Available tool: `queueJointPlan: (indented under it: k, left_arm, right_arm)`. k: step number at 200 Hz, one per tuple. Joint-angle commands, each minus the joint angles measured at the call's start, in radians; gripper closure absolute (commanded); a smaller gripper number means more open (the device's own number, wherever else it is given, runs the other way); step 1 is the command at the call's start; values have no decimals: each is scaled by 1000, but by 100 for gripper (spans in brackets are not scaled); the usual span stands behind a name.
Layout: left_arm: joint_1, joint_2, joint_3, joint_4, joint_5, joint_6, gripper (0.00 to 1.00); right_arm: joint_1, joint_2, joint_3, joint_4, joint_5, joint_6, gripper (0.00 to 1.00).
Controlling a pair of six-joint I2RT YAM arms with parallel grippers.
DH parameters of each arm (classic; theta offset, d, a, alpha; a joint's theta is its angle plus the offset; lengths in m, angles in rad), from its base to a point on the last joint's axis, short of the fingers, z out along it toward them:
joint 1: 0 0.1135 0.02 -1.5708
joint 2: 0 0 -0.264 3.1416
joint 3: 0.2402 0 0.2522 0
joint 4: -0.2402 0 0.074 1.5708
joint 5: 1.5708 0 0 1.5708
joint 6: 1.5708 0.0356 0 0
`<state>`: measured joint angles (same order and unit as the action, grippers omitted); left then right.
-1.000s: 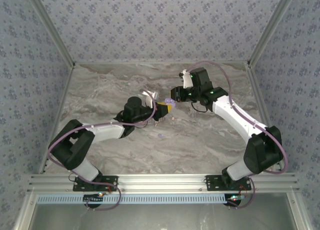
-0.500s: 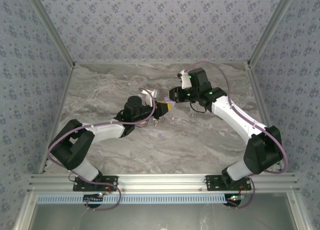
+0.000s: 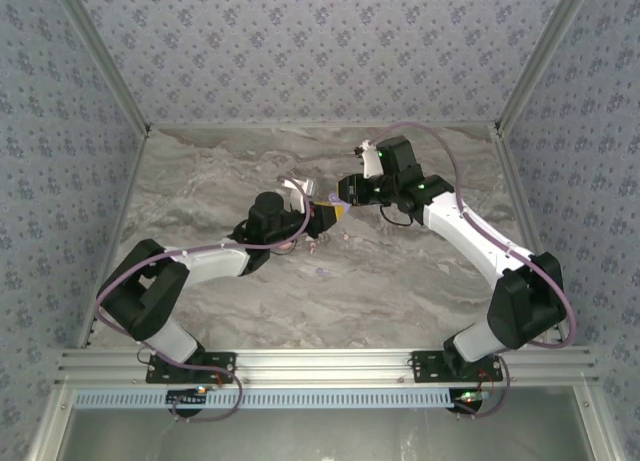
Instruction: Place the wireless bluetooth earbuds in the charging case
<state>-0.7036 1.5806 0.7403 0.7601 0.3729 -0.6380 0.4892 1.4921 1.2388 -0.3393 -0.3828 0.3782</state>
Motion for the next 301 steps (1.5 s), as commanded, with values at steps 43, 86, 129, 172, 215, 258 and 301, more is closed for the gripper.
queueJointPlan:
  k: [43,86,129,172,215,258,301]
  left_arm:
    - [-9,0,20,65,-17,-7,89]
    - [-10,-17,3,85,-25,1,90]
    - [-10,-27,1,87,-12,11,90]
    - [-23,-34,3,72,-14,33,90]
    - [-27,-43,7,42,-18,54,90]
    - [-29,-56,6,8,-25,84,90]
    - [-30,-62,9,-11,-26,105,90]
  right_arm:
    - [8,-34,10,-18,-15,6,78]
    - [7,-41,10,-46,-4,-10,77]
    - [11,-47,11,-60,-8,-19,73]
    - [15,-51,17,-79,3,-29,68]
    - [18,-62,24,-108,38,-44,63]
    - [20,-76,28,-135,68,-58,60]
    - [23,-78,44,-168,94,-73,58]
